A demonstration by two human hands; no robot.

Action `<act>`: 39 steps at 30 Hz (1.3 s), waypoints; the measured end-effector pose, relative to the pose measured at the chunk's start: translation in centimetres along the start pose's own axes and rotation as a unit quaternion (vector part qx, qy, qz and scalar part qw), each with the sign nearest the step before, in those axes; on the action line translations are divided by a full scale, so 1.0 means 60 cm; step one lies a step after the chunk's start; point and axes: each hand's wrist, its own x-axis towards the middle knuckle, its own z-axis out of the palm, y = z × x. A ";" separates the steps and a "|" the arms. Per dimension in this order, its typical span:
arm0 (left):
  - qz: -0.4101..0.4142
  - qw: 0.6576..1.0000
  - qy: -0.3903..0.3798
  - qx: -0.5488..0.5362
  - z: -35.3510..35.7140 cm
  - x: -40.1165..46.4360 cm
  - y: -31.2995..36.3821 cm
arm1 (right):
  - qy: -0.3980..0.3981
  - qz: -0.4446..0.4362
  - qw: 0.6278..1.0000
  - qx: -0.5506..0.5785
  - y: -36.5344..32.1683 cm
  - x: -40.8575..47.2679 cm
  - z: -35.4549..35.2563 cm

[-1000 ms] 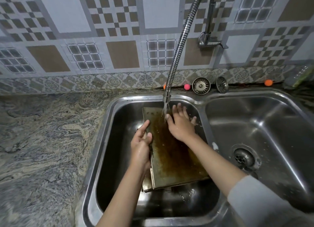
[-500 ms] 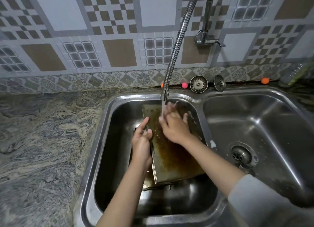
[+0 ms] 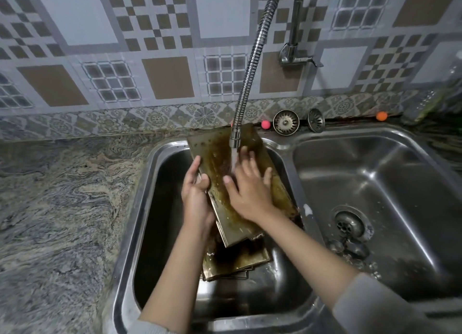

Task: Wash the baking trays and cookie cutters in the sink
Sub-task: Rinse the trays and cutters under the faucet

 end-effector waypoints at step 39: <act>-0.038 0.996 0.048 -0.071 0.005 0.025 -0.001 | -0.095 0.008 0.995 -0.006 0.056 -0.009 -0.020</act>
